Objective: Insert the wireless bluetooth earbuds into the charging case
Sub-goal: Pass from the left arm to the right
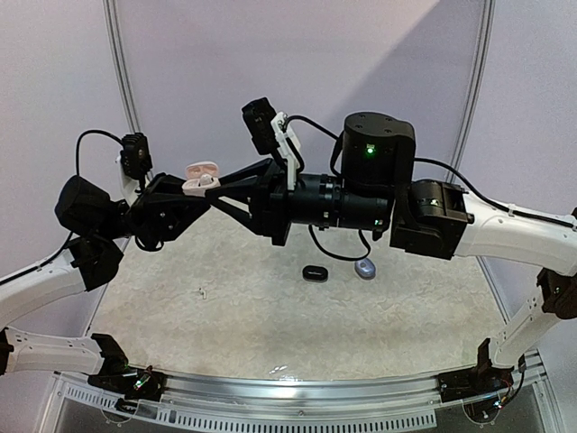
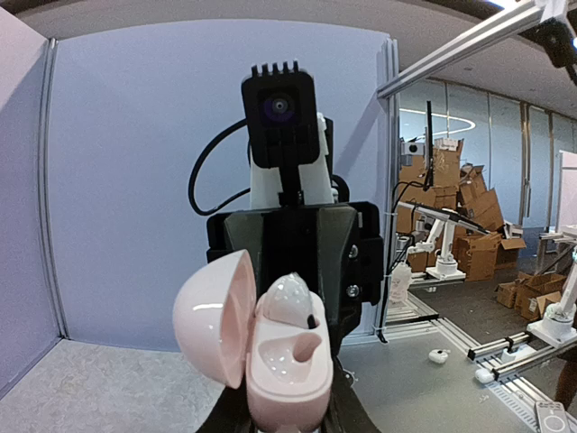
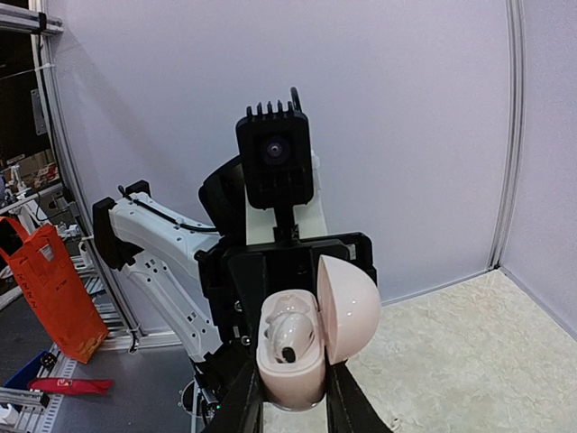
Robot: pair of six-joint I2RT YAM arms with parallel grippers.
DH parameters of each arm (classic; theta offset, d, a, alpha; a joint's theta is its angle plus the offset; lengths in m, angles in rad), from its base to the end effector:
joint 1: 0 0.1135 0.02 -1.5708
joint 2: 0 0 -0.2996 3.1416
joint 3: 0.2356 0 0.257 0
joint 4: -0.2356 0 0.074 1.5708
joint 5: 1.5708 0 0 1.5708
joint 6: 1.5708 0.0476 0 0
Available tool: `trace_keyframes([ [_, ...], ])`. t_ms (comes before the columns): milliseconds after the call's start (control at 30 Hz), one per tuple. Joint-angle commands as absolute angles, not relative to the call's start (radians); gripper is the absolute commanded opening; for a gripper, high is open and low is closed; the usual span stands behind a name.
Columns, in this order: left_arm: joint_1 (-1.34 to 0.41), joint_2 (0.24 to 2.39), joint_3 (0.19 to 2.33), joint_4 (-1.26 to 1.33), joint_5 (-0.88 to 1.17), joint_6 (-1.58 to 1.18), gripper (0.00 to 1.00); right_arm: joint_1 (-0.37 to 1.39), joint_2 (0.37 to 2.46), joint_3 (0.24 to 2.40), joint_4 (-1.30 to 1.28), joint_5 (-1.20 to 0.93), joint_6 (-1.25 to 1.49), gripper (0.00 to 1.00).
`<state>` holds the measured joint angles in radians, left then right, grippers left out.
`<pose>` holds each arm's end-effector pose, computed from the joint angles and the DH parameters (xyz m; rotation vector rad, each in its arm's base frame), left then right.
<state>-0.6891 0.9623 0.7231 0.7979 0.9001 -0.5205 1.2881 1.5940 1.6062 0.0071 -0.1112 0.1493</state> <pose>0.1257 -0.1519 0.4133 0.9937 0.9626 -1.4844 0.1058 0.3831 0.4784 -0.9877 1.3659 1.2001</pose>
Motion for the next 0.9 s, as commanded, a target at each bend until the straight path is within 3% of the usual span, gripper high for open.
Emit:
trace_keyframes([
  [0, -0.707, 0.964, 0.744, 0.799, 0.905, -0.502, 0.00, 1.278, 1.623, 1.644, -0.025, -0.131, 0.155, 0.22],
  [267, -0.707, 0.962, 0.745, 0.770, 0.902, -0.490, 0.00, 1.279, 1.628, 1.641, -0.022, -0.144, 0.155, 0.02],
  [367, -0.707, 0.958, 0.744, 0.732, 0.877, -0.482, 0.00, 1.278, 1.617, 1.615, 0.011, -0.134, 0.153, 0.00],
  [400, -0.706, 0.955, 0.743, 0.700, 0.863, -0.476, 0.04, 1.277, 1.611, 1.600, 0.032, -0.124, 0.154, 0.00],
  [467, -0.704, 0.949, 0.739, 0.657, 0.846, -0.457, 0.32, 1.272, 1.593, 1.569, 0.068, -0.101, 0.164, 0.00],
  [567, -0.702, 0.934, 0.728, 0.602, 0.844, -0.424, 0.49, 1.268, 1.567, 1.533, 0.094, -0.058, 0.174, 0.00],
  [767, -0.697, 0.912, 0.719, 0.456, 0.849, -0.352, 0.65, 1.264, 1.521, 1.478, 0.125, -0.006, 0.177, 0.00],
  [867, -0.689, 0.882, 0.722, 0.259, 0.858, -0.204, 0.72, 1.254, 1.492, 1.449, 0.133, 0.073, 0.187, 0.00],
])
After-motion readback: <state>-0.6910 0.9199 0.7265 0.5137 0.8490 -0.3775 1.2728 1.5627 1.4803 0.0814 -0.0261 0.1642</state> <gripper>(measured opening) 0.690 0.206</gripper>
